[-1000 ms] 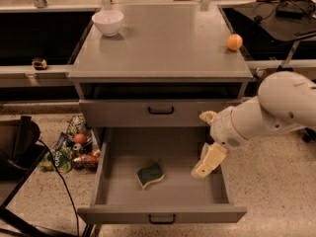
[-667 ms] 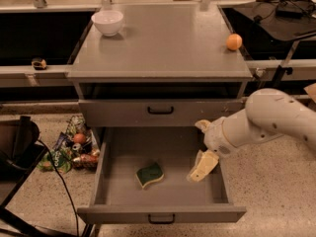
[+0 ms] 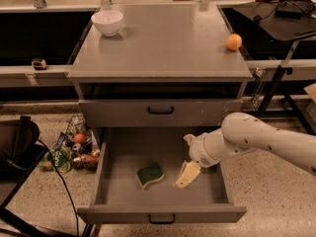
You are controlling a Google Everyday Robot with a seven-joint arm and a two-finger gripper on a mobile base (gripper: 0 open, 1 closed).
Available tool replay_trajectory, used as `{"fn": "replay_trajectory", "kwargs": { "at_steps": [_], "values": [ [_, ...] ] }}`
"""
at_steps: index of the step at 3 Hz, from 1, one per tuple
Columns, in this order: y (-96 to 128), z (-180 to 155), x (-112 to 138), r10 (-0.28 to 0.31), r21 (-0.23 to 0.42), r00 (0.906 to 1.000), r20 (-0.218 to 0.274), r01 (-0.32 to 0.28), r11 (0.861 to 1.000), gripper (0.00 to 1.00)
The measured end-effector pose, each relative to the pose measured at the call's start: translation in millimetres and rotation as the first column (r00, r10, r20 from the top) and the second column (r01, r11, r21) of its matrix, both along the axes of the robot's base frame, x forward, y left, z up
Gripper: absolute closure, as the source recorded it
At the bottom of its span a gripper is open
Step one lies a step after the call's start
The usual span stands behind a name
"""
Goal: Pick sponge from middle drawer and place on counter
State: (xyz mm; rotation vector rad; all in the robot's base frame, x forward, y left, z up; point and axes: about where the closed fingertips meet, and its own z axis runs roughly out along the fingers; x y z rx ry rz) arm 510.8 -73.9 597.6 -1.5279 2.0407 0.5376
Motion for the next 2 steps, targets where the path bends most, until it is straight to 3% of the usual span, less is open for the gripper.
{"fn": "replay_trajectory", "kwargs": {
  "at_steps": [2],
  "values": [
    [5,-16,3,0.013,0.023,0.9999,-0.009,-0.012,1.000,0.00]
  ]
}}
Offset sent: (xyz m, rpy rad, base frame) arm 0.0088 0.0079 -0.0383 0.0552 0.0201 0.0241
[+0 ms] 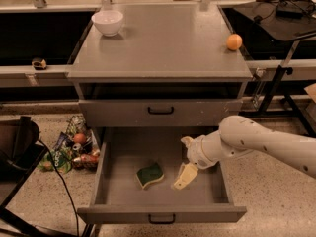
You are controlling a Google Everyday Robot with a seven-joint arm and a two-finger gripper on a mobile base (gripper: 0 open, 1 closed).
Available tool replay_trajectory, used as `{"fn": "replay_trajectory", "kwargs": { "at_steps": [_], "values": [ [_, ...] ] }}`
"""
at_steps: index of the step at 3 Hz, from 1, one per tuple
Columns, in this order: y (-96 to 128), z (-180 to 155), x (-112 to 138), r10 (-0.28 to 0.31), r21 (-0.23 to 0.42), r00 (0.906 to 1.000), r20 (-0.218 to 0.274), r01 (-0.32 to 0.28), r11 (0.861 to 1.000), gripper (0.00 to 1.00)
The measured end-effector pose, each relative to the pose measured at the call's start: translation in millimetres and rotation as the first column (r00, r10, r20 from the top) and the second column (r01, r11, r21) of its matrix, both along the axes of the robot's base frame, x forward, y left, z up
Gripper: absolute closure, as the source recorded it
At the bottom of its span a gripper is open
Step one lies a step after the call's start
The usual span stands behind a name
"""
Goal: Pick sponge from middle drawer and place on counter
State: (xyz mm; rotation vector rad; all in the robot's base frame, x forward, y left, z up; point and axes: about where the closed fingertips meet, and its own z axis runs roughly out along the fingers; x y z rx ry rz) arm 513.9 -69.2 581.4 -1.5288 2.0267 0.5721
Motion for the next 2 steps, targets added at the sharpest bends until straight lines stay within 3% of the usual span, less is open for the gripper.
{"fn": "replay_trajectory", "kwargs": {
  "at_steps": [2],
  "values": [
    [32,-88,18,0.044,0.052,0.9987,0.025,-0.045,0.998,0.00]
  ]
}}
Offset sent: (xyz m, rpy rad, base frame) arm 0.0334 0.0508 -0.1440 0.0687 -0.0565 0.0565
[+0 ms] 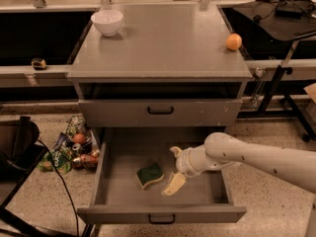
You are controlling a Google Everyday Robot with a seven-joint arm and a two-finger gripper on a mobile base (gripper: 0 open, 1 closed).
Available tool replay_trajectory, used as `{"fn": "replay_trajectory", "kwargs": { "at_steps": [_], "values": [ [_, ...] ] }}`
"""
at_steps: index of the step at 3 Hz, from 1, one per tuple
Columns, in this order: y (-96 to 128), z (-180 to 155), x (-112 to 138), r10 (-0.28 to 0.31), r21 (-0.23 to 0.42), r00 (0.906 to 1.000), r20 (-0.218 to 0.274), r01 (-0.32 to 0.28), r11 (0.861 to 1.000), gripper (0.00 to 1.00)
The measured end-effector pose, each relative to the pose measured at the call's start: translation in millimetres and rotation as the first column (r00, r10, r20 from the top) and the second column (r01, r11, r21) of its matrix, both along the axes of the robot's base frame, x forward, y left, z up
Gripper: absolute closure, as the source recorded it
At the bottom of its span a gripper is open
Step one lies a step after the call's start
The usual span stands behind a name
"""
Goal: Pick sponge from middle drawer and place on counter
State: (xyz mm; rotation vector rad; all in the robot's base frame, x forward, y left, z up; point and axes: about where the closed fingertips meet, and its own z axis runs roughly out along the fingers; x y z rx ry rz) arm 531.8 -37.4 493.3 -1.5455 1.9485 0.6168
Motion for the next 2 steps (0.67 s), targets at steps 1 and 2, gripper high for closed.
{"fn": "replay_trajectory", "kwargs": {
  "at_steps": [1,2],
  "values": [
    [21,-36,14,0.016,0.002,0.9993,0.033,-0.016,1.000,0.00],
    [41,-64,28,0.037,0.019,0.9983,0.044,-0.038,0.999,0.00]
  ]
}}
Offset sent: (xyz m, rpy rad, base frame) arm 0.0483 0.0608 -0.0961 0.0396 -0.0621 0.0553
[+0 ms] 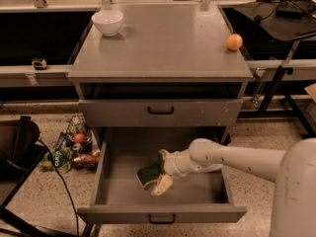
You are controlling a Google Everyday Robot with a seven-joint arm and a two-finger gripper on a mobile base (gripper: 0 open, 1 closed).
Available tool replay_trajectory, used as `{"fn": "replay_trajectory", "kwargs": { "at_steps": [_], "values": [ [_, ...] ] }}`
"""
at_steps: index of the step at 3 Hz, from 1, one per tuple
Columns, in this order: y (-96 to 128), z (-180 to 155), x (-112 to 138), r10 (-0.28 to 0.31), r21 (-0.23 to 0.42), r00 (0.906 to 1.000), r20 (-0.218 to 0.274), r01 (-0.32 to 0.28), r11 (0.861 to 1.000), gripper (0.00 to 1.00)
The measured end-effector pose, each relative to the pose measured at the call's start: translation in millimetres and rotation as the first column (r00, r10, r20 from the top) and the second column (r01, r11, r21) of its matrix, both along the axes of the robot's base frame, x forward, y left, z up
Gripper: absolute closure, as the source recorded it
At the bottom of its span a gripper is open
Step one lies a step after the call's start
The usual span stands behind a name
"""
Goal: Pick sponge from middle drawer and place on counter
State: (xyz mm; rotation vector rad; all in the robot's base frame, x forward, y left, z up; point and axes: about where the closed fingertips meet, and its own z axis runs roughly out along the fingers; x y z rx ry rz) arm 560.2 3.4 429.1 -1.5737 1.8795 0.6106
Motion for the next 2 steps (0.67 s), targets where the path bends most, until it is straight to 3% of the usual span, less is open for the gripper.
{"fn": "replay_trajectory", "kwargs": {
  "at_steps": [2],
  "values": [
    [16,-49,24,-0.004,0.001,0.9997,-0.025,0.004,1.000,0.00]
  ]
}}
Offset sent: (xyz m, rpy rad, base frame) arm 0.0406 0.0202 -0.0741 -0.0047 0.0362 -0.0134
